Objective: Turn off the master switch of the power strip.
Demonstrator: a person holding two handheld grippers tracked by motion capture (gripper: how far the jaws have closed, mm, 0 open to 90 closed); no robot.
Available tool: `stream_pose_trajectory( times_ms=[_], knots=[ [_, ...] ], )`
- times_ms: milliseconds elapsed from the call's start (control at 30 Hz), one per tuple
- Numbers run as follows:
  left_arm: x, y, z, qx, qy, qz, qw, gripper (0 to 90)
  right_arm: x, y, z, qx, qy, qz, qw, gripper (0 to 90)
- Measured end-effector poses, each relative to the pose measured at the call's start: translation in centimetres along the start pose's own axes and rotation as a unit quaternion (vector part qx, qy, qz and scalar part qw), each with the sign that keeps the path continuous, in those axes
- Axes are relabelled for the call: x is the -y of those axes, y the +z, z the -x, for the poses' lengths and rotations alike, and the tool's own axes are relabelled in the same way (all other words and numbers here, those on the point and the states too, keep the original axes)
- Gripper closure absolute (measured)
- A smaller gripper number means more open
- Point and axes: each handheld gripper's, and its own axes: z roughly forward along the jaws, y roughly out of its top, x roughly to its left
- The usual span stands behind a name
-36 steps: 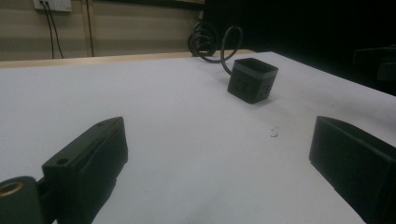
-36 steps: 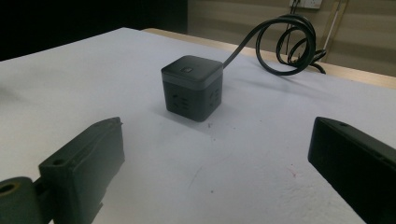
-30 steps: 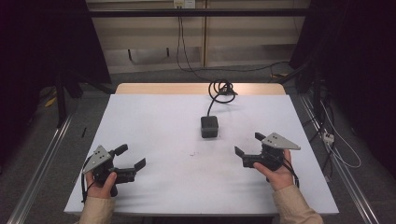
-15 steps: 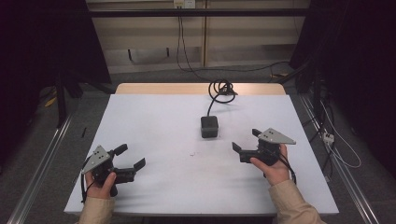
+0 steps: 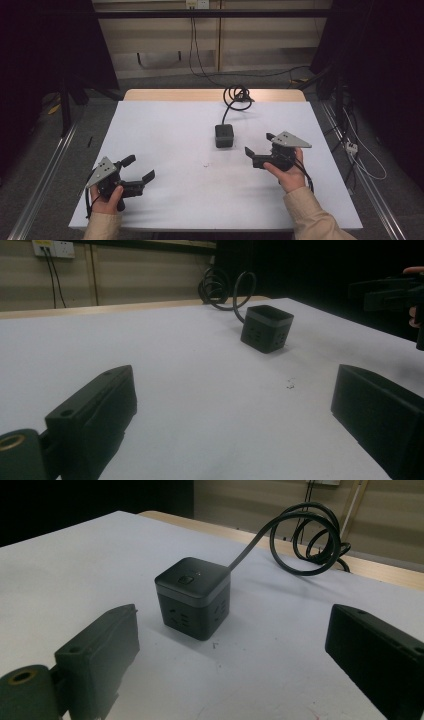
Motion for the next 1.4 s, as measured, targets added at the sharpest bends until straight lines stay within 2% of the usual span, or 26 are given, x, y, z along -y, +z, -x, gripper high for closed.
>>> stream_pose_trajectory(
  times_ms=[333, 767, 1400],
  knots=[
    [0.1, -0.1, 0.0, -0.003, -0.001, 0.000, 1.0000, 4.1, -0.2, 0.8, 0.0, 0.001, 0.007, -0.005, 1.0000, 6.9],
    [0.1, -0.2, 0.1, -0.003, 0.002, 0.001, 1.0000, 4.1, -1.1, 1.5, -0.1, 0.004, 0.000, -0.004, 1.0000, 7.8],
    [0.0, -0.4, 0.2, -0.001, 0.003, 0.005, 1.0000, 4.1, -1.7, 2.3, -0.3, -0.002, 0.005, -0.006, 1.0000, 9.7]
  ],
)
